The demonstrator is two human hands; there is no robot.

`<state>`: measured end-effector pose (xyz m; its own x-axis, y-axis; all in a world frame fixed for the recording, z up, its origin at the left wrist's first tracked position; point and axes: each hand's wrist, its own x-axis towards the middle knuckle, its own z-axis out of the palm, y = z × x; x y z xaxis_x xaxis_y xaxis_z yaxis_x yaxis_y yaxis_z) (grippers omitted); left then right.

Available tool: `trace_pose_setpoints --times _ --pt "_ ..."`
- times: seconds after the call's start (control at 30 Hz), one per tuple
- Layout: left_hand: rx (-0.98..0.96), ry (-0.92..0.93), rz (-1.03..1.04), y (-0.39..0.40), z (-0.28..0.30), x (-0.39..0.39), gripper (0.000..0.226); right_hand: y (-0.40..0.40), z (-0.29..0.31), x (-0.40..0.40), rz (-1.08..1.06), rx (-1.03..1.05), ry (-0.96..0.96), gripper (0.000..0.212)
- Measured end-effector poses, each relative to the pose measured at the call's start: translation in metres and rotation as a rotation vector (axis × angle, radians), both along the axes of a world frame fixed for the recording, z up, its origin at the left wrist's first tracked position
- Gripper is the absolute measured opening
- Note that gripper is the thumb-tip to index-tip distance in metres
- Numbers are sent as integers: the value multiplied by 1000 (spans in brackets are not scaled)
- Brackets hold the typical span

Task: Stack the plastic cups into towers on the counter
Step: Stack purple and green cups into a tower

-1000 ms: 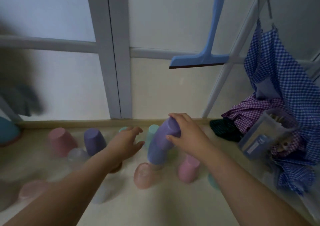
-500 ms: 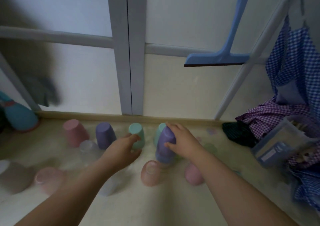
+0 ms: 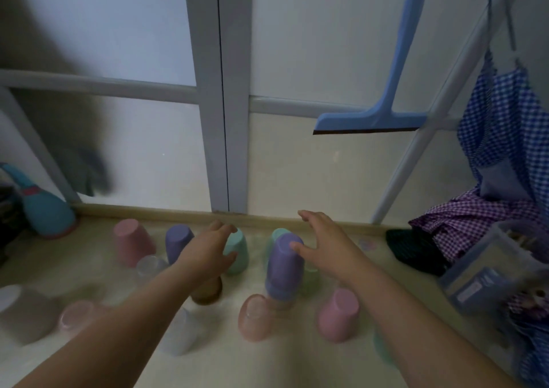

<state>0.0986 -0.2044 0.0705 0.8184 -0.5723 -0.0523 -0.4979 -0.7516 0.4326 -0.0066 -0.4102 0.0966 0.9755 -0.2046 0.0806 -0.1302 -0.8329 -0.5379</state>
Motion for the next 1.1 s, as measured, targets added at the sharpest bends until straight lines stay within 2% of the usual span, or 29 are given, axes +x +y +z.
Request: trace_pose_setpoints --times 0.17,0.33,0.47,0.73,0.9,1.1 --pt "83 37 -39 -17 -13 35 55 -3 2 12 -49 11 -38 61" --pt "147 167 -76 -28 -43 60 67 -9 -11 18 -113 20 45 60" --pt "159 204 -97 -33 -56 70 64 -21 -13 25 -172 10 76 58" --pt "68 80 -133 -50 -10 95 64 -49 -13 59 -171 -14 149 52" --pt "29 83 -49 -48 5 88 66 -58 -43 89 -67 15 250 53" --pt "14 112 188 -45 7 64 65 -68 -66 118 270 27 394 57"
